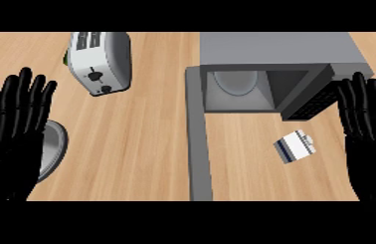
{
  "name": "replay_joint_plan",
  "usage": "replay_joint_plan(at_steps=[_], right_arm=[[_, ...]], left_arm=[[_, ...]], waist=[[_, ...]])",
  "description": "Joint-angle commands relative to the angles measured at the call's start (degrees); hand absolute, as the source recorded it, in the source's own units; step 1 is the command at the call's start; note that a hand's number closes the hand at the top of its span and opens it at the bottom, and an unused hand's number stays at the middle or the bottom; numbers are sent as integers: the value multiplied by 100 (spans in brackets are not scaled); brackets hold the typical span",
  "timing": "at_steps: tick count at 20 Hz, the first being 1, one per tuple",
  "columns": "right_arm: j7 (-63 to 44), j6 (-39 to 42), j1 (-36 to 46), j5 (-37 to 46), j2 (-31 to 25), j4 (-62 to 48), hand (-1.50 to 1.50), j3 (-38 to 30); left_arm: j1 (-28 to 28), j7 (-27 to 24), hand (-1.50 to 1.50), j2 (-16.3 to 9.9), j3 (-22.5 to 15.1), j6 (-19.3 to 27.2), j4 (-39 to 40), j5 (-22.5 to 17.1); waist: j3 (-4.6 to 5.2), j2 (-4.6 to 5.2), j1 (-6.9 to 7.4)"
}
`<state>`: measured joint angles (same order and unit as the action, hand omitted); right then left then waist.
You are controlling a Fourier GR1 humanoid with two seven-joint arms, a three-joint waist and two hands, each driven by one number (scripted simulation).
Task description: Pick up the milk, place it into the microwave and close the microwave
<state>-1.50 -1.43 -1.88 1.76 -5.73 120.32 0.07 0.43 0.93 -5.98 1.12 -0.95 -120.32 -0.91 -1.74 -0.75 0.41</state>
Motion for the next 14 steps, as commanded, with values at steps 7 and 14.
replay_joint_plan(at_steps=[7,14], right_arm=[[459,552,-321,-854,429,-382,-150,433],[491,572,-1127,-702,524,202,-150,1003]], left_arm=[[-187,378,-150,7,617,-66,623,-743],[638,537,-150,100,567,-280,-204,-946]], waist=[[167,92,-33],[174,65,-38]])
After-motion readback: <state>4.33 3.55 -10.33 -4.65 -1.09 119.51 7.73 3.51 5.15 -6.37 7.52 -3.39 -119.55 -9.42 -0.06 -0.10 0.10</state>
